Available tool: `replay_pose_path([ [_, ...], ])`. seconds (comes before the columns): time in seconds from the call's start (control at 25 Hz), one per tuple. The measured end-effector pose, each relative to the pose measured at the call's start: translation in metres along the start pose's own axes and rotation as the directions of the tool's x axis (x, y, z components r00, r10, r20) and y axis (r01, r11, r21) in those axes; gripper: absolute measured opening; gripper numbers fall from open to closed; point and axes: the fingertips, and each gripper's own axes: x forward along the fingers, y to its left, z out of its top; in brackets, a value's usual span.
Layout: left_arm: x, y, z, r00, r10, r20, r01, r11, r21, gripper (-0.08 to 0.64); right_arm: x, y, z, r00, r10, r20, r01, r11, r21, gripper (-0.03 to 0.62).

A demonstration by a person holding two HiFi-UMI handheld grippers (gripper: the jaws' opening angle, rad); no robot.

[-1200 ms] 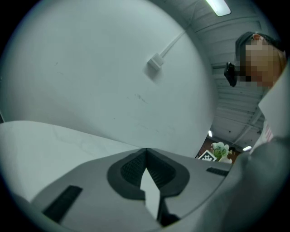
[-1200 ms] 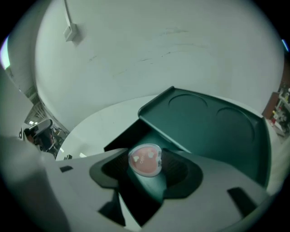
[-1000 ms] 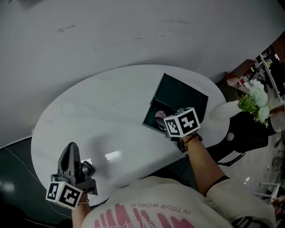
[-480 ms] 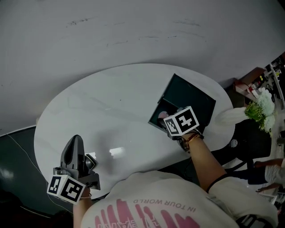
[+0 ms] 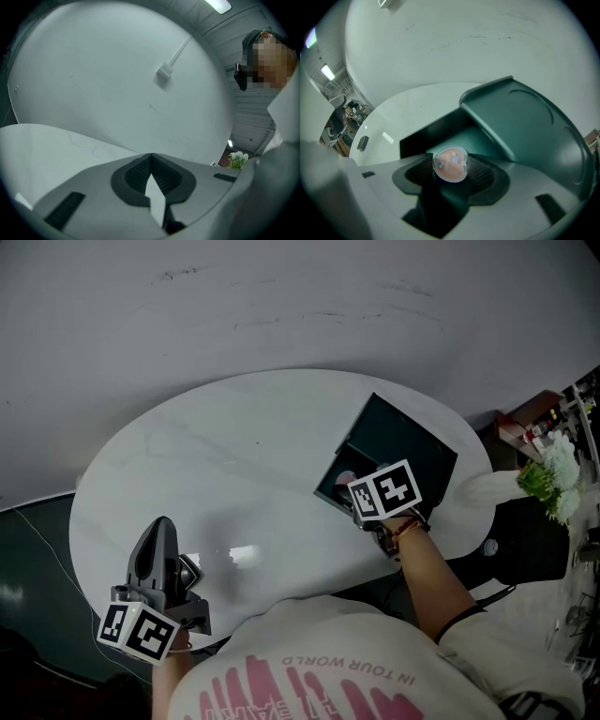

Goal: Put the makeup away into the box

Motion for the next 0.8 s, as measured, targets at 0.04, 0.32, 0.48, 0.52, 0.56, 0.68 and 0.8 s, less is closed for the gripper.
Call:
replay_pose_path([
  [0.04,-0.001,0.0,0.001,1.0,0.002,0.002,-0.002,1.0,0.001,0.002,0.0,0.0,0.0,1.0,0.0,0.0,0.0,1.0,0.003,0.236],
  [0.32,-0.009,0.007,0.004,1.0,0.012,0.014,-0.011,1.0,-0.009,0.002,-0.001,-0.003,0.0,1.0,-0.017,0.002,0.017,1.0,0.003,0.241],
  [0.48,-0.015,0.01,0.005,1.0,0.011,0.017,-0.01,1.0,-0.015,0.002,-0.005,-0.003,0.001,1.0,-0.023,0.01,0.023,1.0,0.011,0.253],
  [0.52,-0.017,0.011,0.007,1.0,0.009,0.02,-0.009,1.0,-0.014,0.002,-0.006,-0.003,0.002,1.0,-0.026,0.015,0.026,1.0,0.013,0.257],
  [0.56,-0.018,0.012,0.008,1.0,0.008,0.023,-0.008,1.0,-0.014,0.002,-0.009,-0.002,0.004,0.999,-0.03,0.021,0.029,0.999,0.014,0.258],
  [0.68,-0.026,0.016,0.013,0.999,0.008,0.035,-0.008,1.0,-0.012,0.002,-0.021,0.001,0.01,0.998,-0.042,0.05,0.042,0.999,0.012,0.258],
  [0.8,-0.035,0.022,0.02,0.999,0.014,0.05,-0.013,1.0,-0.012,0.002,-0.042,0.012,0.03,0.992,-0.052,0.111,0.054,0.998,-0.015,0.256],
])
